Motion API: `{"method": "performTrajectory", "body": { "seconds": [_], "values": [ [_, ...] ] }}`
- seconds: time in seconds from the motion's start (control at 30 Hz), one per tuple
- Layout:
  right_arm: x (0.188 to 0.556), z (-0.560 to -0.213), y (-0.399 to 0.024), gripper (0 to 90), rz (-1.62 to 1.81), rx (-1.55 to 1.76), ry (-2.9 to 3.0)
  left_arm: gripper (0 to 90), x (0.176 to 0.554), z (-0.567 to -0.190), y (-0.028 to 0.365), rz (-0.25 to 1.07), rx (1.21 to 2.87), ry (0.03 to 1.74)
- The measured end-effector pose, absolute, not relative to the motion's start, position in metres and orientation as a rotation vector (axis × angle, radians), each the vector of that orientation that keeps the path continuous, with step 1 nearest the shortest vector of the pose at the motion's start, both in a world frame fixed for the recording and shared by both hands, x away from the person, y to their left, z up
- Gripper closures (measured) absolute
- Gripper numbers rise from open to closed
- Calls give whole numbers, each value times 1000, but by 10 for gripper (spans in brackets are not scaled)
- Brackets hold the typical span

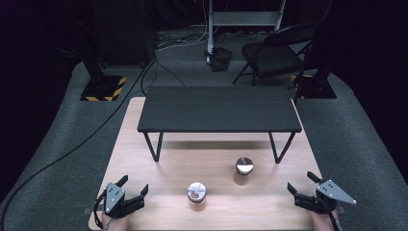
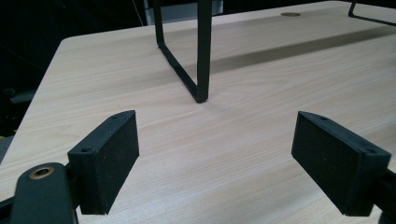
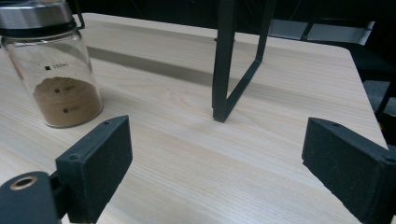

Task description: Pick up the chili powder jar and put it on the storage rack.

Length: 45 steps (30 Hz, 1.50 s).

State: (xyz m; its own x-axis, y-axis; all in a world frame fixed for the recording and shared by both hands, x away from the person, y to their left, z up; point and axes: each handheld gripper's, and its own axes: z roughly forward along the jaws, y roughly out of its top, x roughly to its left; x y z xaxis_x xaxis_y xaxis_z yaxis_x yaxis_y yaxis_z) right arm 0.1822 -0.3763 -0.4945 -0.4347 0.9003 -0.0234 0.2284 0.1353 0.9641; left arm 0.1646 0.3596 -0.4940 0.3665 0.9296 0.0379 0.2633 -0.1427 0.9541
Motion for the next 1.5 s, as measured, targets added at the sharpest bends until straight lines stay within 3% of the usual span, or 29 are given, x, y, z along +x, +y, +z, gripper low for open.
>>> {"method": "performTrajectory", "body": {
  "seconds": [1.0,1.5],
  "values": [
    [186,-491,-381,83,1345,1145,1783,104,166,-496,365,797,1632,1040],
    [186,-491,-382,83,1347,1144,1785,59,173,-496,366,728,1710,886]
  ]
}}
